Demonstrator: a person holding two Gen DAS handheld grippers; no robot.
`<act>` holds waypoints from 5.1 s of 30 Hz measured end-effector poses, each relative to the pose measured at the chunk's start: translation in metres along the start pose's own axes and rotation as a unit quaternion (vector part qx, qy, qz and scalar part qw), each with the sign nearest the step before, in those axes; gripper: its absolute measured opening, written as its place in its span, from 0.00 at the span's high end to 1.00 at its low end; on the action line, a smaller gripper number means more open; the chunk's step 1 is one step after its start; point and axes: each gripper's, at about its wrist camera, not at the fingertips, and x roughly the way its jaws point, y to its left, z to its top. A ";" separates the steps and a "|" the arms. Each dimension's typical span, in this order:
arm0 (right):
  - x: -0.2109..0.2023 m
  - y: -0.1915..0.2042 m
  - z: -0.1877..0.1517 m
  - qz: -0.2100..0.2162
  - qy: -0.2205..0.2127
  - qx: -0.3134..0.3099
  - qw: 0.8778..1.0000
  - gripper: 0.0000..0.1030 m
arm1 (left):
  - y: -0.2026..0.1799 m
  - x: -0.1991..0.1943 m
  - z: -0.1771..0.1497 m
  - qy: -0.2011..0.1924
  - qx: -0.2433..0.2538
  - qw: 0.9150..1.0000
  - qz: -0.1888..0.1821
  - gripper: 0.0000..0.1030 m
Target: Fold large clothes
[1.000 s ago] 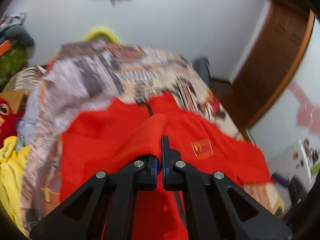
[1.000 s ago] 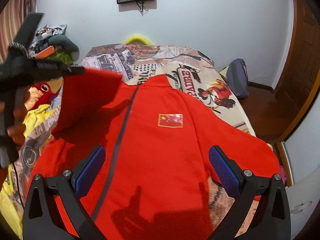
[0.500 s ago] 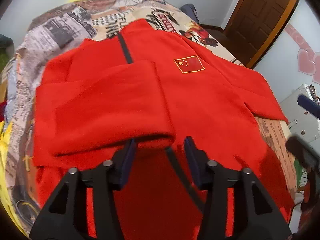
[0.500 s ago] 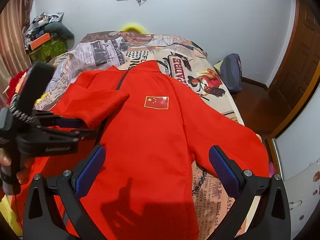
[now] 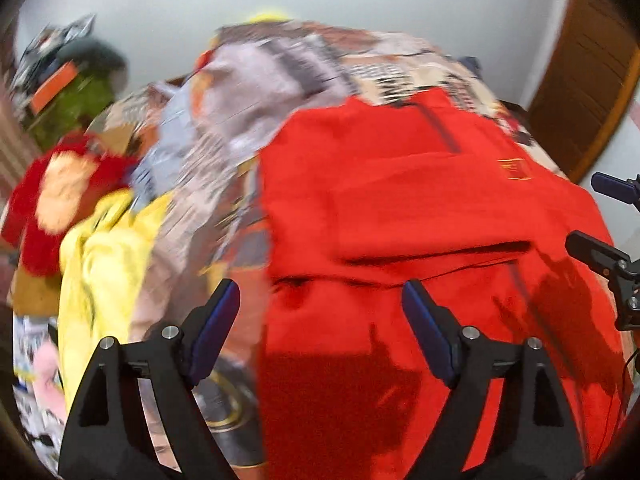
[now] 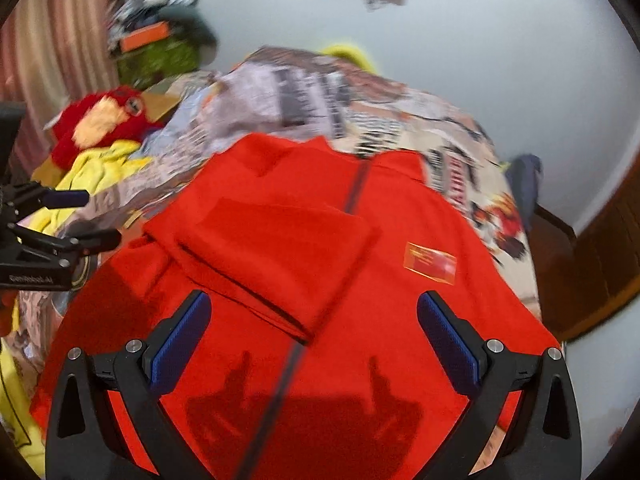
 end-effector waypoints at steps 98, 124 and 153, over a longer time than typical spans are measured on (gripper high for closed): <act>-0.132 -0.234 -0.150 -0.088 -0.024 0.310 0.946 0.31 | -0.075 -0.073 0.031 -0.079 0.004 0.997 0.024 0.14; -0.034 -0.342 -0.307 0.021 0.039 0.643 0.764 0.29 | -0.190 0.025 0.025 0.000 0.062 0.997 -0.037 0.12; -0.145 -0.290 -0.086 -0.125 -0.145 0.402 0.895 0.93 | -0.140 -0.004 0.007 -0.042 0.056 0.997 -0.017 0.12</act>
